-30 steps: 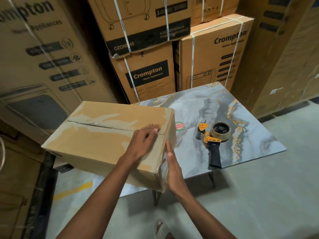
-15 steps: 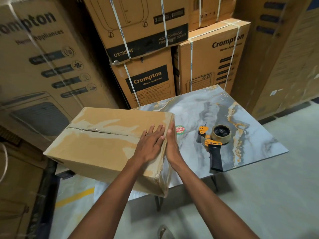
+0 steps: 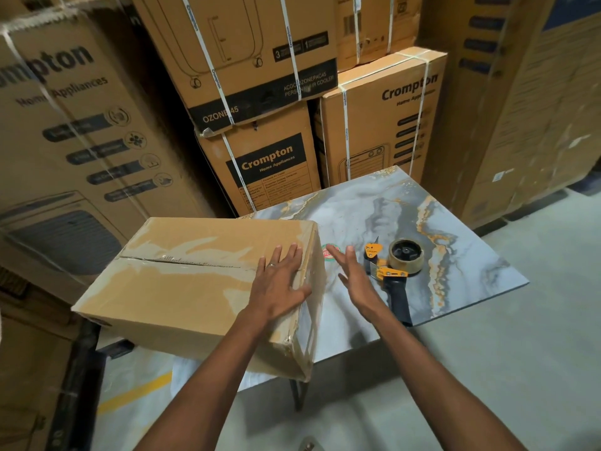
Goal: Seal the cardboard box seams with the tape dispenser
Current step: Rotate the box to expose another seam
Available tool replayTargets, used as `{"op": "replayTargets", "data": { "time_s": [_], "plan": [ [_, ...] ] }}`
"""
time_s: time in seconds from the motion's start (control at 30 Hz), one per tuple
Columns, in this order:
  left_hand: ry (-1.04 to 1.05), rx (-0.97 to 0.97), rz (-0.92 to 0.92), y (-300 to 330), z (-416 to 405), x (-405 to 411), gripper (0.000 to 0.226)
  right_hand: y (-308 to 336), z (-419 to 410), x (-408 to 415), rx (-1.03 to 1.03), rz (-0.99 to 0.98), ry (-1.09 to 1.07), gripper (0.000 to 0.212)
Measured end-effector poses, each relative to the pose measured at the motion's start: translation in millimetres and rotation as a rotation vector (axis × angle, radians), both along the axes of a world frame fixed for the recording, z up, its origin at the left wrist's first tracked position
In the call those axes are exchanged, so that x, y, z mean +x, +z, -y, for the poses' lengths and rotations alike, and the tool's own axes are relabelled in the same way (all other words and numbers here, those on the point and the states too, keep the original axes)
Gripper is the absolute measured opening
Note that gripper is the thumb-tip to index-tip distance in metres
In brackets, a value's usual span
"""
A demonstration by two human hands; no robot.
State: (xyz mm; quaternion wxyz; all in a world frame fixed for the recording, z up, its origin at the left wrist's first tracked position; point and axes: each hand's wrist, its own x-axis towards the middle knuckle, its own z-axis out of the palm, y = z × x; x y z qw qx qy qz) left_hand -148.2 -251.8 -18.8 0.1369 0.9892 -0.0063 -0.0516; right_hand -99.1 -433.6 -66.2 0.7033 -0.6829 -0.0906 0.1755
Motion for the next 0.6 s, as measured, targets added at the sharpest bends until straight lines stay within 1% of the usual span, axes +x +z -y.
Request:
{"op": "replayTargets", "data": {
  "time_s": [0.03, 0.1, 0.13, 0.17, 0.23, 0.3, 0.33, 0.4, 0.43, 0.5, 0.6],
  "plan": [
    [-0.003, -0.011, -0.015, 2, 2, 1, 0.095, 4, 4, 7, -0.014, 0.028, -0.022, 0.068],
    [-0.027, -0.033, -0.051, 8, 2, 2, 0.095, 12, 9, 19, -0.071, 0.120, -0.061, 0.053],
    [-0.047, -0.038, -0.070, 10, 2, 2, 0.093, 15, 11, 24, -0.116, 0.189, -0.082, 0.044],
    [-0.074, -0.040, -0.085, 11, 1, 1, 0.090, 18, 12, 29, -0.176, 0.283, -0.107, 0.039],
    [-0.143, -0.039, -0.100, 13, -2, -3, 0.086, 21, 15, 34, -0.326, 0.515, -0.125, 0.042],
    [-0.214, -0.061, -0.107, 12, -8, -6, 0.087, 22, 17, 35, -0.464, 0.711, -0.066, 0.047],
    [-0.241, -0.083, -0.113, 12, -11, -8, 0.088, 24, 18, 34, -0.512, 0.791, -0.027, 0.044],
    [-0.259, -0.120, -0.113, 14, -18, -11, 0.090, 26, 19, 30, -0.593, 0.917, 0.048, 0.032],
    [-0.249, -0.122, -0.100, 16, -20, -14, 0.091, 27, 20, 27, -0.624, 0.943, 0.090, 0.029],
    [-0.207, -0.072, -0.039, 15, -21, -23, 0.086, 29, 22, 24, -0.652, 0.946, 0.144, 0.032],
    [-0.141, 0.050, 0.139, -6, -19, -47, 0.064, 35, 19, 27, -0.662, 0.961, 0.189, 0.040]
  ]
}}
